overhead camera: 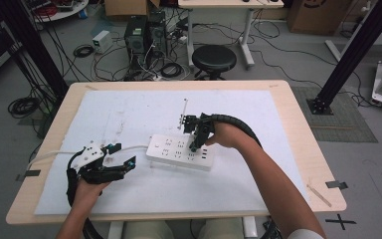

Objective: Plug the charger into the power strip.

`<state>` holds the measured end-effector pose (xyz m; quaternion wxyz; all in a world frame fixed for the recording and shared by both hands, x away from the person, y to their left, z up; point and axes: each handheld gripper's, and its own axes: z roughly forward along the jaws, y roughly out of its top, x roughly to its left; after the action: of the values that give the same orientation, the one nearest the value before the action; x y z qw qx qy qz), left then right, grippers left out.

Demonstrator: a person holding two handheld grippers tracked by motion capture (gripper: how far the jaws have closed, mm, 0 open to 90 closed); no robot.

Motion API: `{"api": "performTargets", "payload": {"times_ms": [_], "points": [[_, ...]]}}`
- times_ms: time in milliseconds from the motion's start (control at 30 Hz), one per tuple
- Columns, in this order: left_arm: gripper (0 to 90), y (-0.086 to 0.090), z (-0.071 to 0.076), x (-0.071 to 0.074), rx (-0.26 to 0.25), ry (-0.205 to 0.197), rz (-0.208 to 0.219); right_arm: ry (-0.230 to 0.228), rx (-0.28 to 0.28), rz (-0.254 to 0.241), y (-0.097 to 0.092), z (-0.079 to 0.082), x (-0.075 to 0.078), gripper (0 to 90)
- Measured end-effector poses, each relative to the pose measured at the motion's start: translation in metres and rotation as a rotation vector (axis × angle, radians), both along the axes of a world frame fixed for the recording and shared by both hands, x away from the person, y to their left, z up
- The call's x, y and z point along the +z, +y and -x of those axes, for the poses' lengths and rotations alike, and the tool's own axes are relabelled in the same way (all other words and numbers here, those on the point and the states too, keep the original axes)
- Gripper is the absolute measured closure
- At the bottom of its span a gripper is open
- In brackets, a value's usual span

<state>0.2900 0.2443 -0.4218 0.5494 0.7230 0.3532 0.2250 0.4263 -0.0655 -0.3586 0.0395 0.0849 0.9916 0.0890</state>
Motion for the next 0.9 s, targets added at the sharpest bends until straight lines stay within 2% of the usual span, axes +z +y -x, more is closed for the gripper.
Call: {"api": "performTargets", "payload": {"times_ms": [233, 333, 433, 533, 900], "points": [[24.2, -0.003, -0.001, 0.0, -0.004, -0.004, 0.002, -0.005, -0.022, 0.038, 0.007, 0.002, 0.001, 63.1], [24.2, -0.003, 0.0, 0.001, -0.005, -0.005, 0.005, -0.024, -0.003, 0.061, 0.012, 0.004, 0.0, 63.1], [24.2, -0.003, 0.0, 0.001, -0.004, -0.006, 0.005, -0.017, -0.004, 0.07, 0.013, 0.003, 0.0, 63.1], [24.2, -0.002, 0.001, 0.0, -0.001, -0.005, 0.013, -0.007, -0.003, 0.055, 0.012, 0.001, 0.0, 63.1], [24.2, -0.001, 0.0, -0.001, 0.003, -0.002, 0.022, 0.015, -0.005, 0.053, 0.012, -0.002, 0.0, 63.1]]}}
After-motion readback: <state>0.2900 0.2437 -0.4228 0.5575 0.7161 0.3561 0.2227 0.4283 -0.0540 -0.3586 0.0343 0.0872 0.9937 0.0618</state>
